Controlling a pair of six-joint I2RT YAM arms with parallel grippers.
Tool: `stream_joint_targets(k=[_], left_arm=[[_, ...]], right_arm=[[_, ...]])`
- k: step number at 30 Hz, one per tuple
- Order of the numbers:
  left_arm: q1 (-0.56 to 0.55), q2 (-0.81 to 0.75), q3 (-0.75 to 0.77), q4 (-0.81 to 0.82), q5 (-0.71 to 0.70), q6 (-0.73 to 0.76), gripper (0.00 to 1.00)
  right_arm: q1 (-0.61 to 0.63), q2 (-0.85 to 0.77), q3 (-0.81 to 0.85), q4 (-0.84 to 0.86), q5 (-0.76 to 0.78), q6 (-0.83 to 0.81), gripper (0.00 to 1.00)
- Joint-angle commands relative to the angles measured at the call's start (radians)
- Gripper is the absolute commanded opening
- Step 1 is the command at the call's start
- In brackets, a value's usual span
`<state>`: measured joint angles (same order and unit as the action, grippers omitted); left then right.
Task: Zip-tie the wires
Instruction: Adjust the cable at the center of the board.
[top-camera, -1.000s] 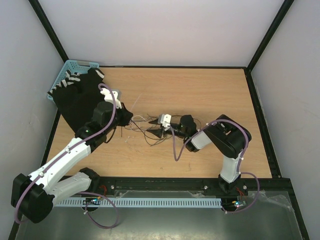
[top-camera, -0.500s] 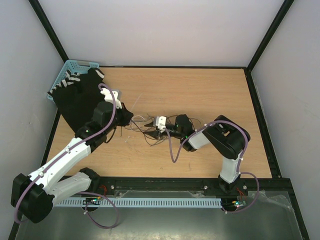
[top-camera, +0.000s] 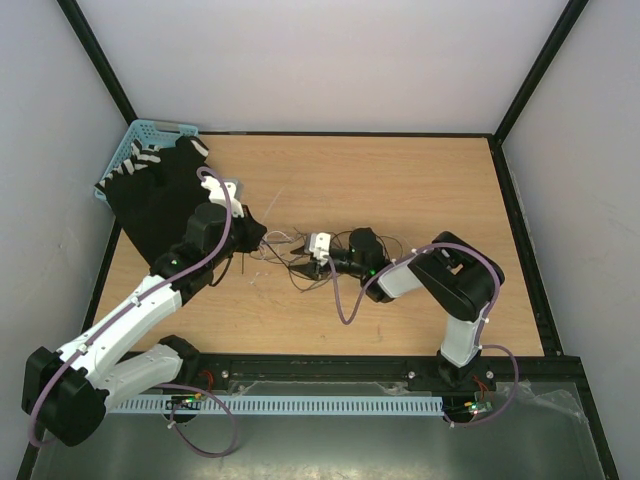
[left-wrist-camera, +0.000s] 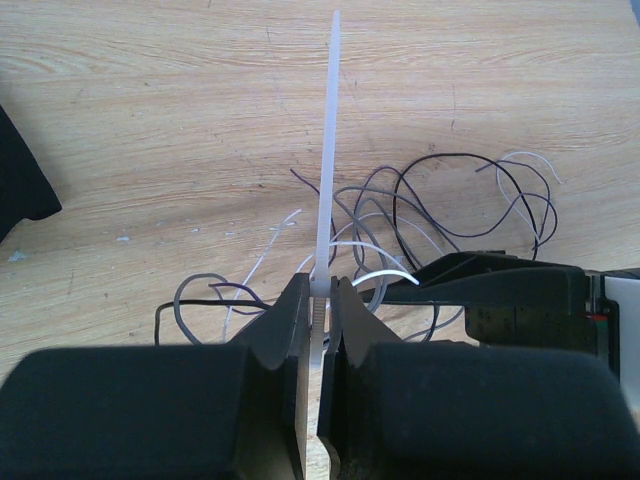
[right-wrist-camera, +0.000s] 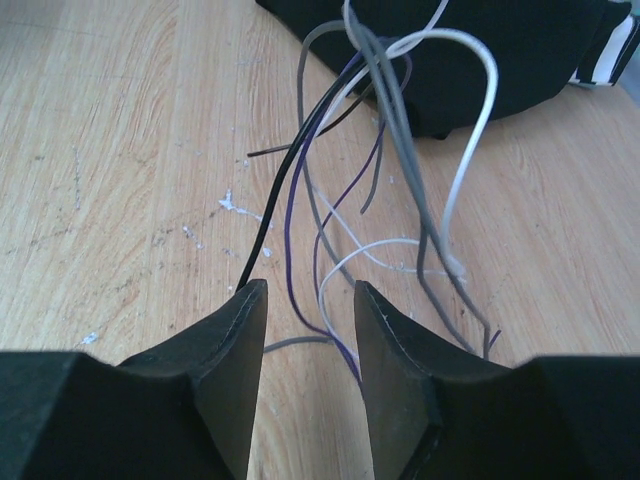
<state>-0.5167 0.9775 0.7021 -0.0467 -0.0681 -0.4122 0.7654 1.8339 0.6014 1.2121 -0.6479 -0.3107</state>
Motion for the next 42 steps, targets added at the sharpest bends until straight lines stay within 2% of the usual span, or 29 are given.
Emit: stream_joint_targets(k=[1, 4, 7, 11, 14, 20, 28, 42], left_arm=[[-0.003, -0.013, 0.033, 0.003, 0.001, -0.001, 0.0], [-0.002, -0.011, 0.034, 0.003, 0.002, -0.002, 0.0], [-0.002, -0.013, 0.034, 0.004, 0.002, -0.002, 0.0], [-0.002, -0.017, 0.032, 0.004, -0.001, -0.002, 0.0], [-0.002, -0.022, 0.03, 0.005, -0.003, 0.003, 0.0], [-0.001, -0.028, 0.022, 0.003, -0.019, 0.013, 0.0], [0.002, -0.032, 0.019, 0.0, -0.027, 0.015, 0.0], [0.009, -0.035, 0.015, -0.007, -0.034, 0.012, 0.0]], right_arm=[[0.005, -0.001, 0.043, -0.008, -0.012, 0.013, 0.5], [0.005, 0.009, 0.054, -0.002, -0.01, 0.025, 0.49], [0.005, 0.011, 0.06, 0.009, -0.016, 0.046, 0.42], [0.005, -0.012, 0.046, 0.002, -0.007, 0.045, 0.15], [0.003, -0.052, 0.017, -0.024, 0.024, 0.03, 0.0], [-0.014, -0.198, -0.064, -0.097, 0.106, 0.015, 0.0], [-0.033, -0.395, -0.122, -0.308, 0.207, -0.052, 0.0], [-0.105, -0.547, -0.175, -0.381, 0.229, -0.032, 0.0]])
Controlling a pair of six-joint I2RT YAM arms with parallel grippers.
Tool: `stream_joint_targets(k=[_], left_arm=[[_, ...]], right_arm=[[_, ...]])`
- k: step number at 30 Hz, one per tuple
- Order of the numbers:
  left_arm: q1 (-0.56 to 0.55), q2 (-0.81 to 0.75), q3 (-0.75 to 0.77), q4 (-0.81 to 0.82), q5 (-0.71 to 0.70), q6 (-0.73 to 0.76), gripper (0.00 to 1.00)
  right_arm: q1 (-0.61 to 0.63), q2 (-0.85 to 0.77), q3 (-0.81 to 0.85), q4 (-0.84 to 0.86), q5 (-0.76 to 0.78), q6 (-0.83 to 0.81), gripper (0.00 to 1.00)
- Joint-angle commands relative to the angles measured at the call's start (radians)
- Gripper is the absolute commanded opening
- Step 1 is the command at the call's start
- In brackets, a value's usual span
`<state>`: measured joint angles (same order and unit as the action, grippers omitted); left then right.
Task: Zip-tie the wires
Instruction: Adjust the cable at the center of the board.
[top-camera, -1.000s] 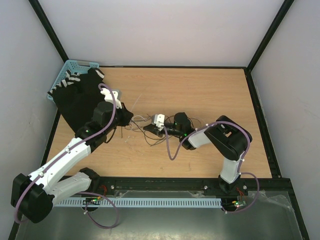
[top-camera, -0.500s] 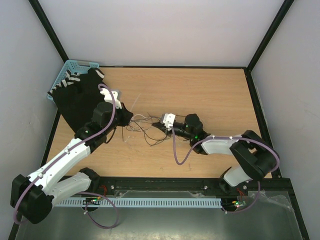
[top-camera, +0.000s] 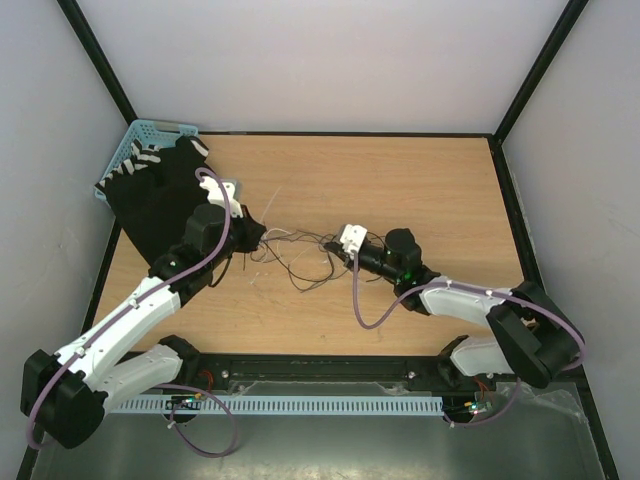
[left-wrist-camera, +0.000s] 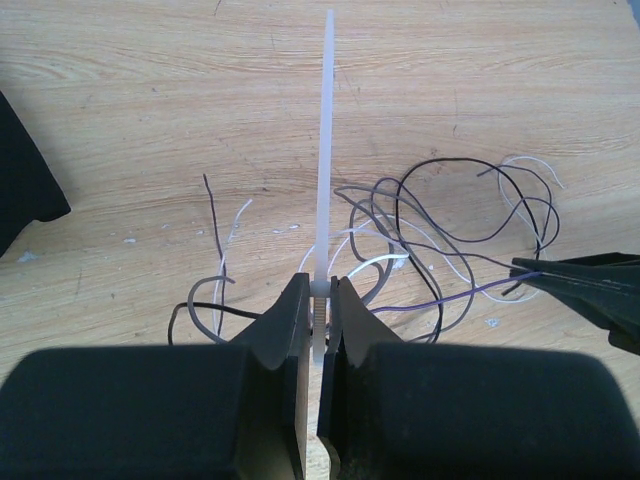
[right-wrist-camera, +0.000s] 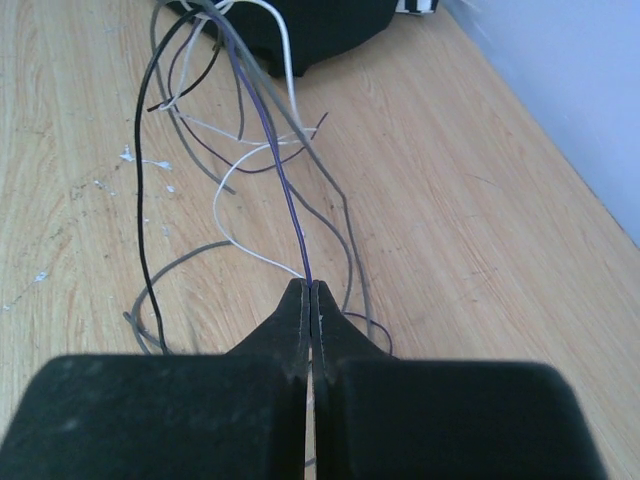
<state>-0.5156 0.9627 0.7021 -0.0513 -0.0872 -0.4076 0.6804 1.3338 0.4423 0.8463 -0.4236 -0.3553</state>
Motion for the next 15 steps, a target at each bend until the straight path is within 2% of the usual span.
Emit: stream_joint_targets(k=[1, 15], left_arm=[[0.008, -0.018, 0.014, -0.003, -0.015, 0.007, 0.0], [0.016, -0.023, 0.008, -0.01, -0.02, 0.007, 0.0]], right_arm=[[-0.026, -0.058, -0.02, -0.015, 0.005, 0.017, 0.0], [-0.117, -0.125, -0.089, 0.037, 0.059, 0.096, 0.0]])
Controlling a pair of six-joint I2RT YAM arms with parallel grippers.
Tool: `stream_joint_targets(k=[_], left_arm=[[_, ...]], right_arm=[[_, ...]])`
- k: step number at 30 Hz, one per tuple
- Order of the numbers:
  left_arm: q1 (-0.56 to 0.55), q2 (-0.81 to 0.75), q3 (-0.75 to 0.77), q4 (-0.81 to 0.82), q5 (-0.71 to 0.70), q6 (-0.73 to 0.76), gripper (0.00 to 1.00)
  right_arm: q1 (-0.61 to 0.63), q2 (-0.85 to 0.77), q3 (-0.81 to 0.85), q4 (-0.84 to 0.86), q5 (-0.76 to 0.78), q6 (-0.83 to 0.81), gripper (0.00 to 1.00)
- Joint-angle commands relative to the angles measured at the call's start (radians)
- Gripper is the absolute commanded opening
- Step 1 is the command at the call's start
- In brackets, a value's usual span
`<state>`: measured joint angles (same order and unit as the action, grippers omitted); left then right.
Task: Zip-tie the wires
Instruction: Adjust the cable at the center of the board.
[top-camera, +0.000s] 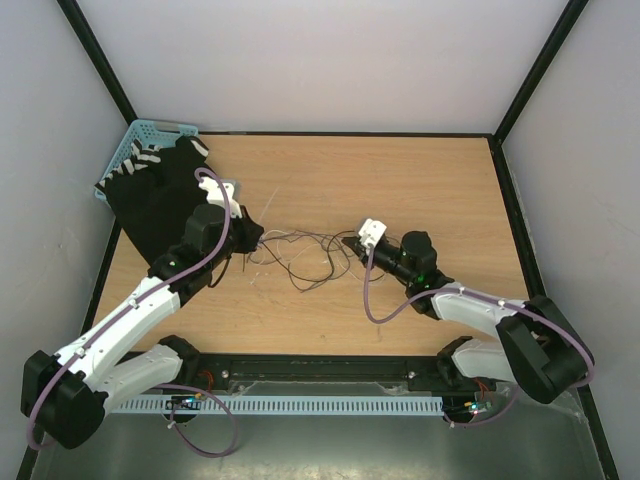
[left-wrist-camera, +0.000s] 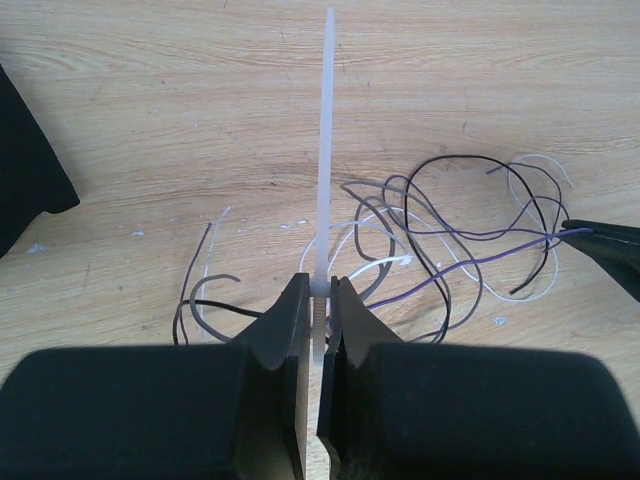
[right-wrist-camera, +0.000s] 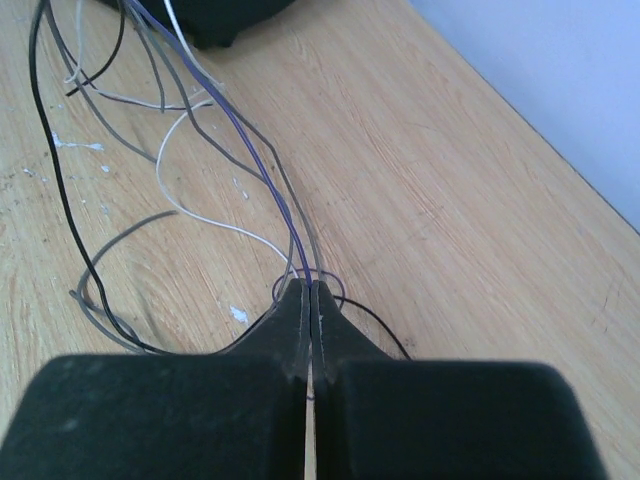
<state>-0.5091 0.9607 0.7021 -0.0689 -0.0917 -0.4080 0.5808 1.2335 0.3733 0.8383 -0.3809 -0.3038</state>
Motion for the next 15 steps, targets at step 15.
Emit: stream_joint_targets(k=[15], left_arm=[[0.021, -0.011, 0.005, 0.002, -0.022, 0.013, 0.0]], right_arm=[[-0.095, -0.058, -0.039, 0.066, 0.036, 0.109, 0.0]])
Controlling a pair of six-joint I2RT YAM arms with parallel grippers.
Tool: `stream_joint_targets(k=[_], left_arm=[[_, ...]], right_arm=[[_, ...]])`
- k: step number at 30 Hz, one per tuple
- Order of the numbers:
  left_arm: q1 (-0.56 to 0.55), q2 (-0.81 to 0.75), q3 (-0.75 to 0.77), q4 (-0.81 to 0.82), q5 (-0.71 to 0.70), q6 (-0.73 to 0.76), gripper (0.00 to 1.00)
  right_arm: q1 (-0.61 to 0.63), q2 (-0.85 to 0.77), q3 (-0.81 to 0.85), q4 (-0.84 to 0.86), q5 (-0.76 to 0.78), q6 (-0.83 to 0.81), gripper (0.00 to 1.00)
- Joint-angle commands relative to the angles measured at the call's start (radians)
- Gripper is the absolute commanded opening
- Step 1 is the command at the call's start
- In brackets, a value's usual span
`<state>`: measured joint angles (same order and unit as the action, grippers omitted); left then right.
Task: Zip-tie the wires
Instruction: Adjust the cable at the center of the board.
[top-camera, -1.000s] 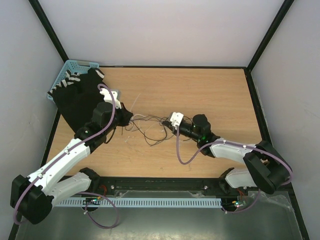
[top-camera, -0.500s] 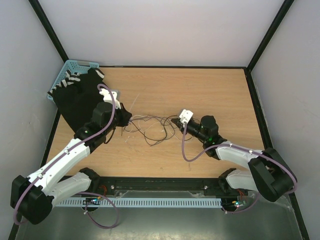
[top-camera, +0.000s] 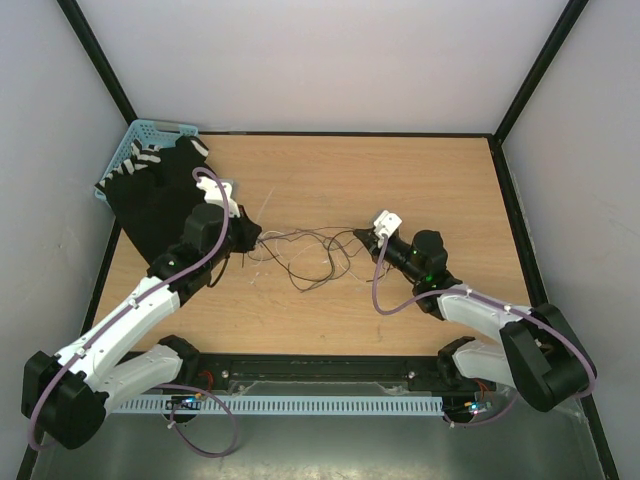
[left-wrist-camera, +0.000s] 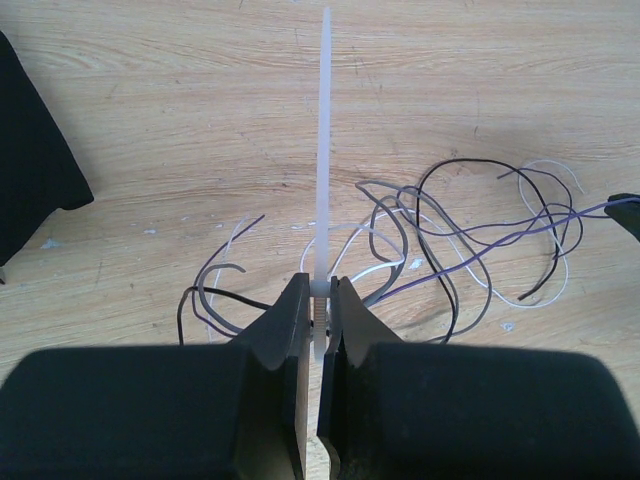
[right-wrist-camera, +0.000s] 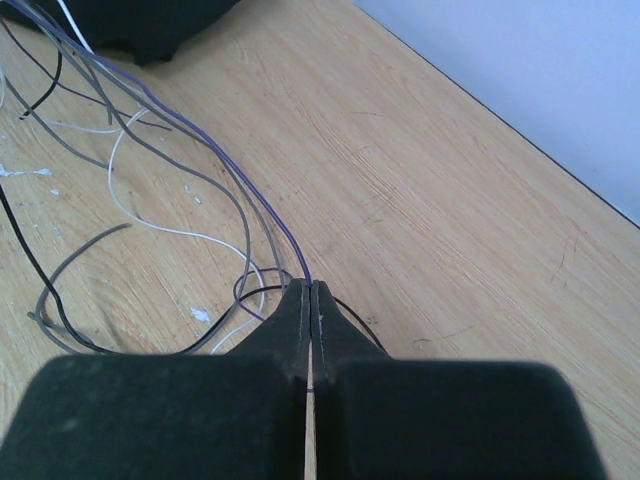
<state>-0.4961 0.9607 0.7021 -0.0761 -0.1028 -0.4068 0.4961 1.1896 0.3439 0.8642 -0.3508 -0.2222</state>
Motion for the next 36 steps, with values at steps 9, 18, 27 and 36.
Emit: stream_joint_targets(k=[9, 18, 27, 36], left_arm=[[0.014, -0.007, 0.005, 0.009, -0.009, 0.013, 0.0], [0.014, -0.001, 0.014, 0.009, 0.008, 0.031, 0.0], [0.013, 0.003, 0.014, 0.015, 0.019, 0.057, 0.0], [0.013, 0.001, 0.012, 0.057, 0.104, 0.096, 0.0]], right_arm=[[-0.022, 0.018, 0.003, 0.042, -0.041, 0.04, 0.0], [-0.022, 0.079, 0.081, -0.073, -0.226, -0.035, 0.18], [-0.016, 0.069, 0.185, -0.017, -0.287, 0.343, 0.46], [0.085, 0.176, 0.436, -0.185, -0.065, 0.724, 0.53]])
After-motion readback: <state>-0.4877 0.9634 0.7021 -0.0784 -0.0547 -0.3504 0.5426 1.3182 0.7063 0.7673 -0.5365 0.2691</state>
